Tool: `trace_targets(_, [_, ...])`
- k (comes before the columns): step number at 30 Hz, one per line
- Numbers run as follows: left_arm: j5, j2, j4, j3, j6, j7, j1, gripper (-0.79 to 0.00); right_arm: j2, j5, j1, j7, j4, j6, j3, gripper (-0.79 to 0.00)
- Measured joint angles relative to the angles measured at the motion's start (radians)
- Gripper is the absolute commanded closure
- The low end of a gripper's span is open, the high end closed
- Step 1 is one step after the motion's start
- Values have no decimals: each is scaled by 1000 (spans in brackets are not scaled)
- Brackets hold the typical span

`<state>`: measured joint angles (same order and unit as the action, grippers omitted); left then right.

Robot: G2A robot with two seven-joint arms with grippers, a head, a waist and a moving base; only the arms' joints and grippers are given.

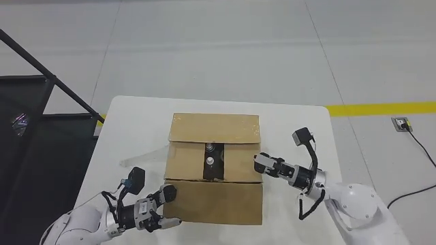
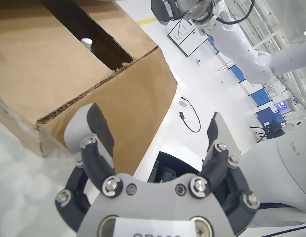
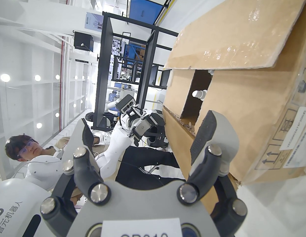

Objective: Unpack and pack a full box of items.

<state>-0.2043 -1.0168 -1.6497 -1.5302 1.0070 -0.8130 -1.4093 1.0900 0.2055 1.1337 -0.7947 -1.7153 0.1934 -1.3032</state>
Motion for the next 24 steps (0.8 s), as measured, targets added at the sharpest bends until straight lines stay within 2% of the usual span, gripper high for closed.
trace_targets(5, [-15, -1, -19, 10, -16, 29, -2, -785, 8, 53, -21, 11, 46, -30, 28, -785])
trace_targets(8, [-31, -2, -31, 26, -27, 74, -7, -785, 17, 104, -92, -22, 129, -58, 59, -785])
trace_targets(17, [-91, -1, -24, 58, -49, 138, 8, -785, 48, 129, -259, 1, 332, -97, 154, -785])
trace_targets(24, [-107, 4, -12, 69, -64, 165, 16, -785, 70, 169, -336, 60, 394, -21, 178, -785])
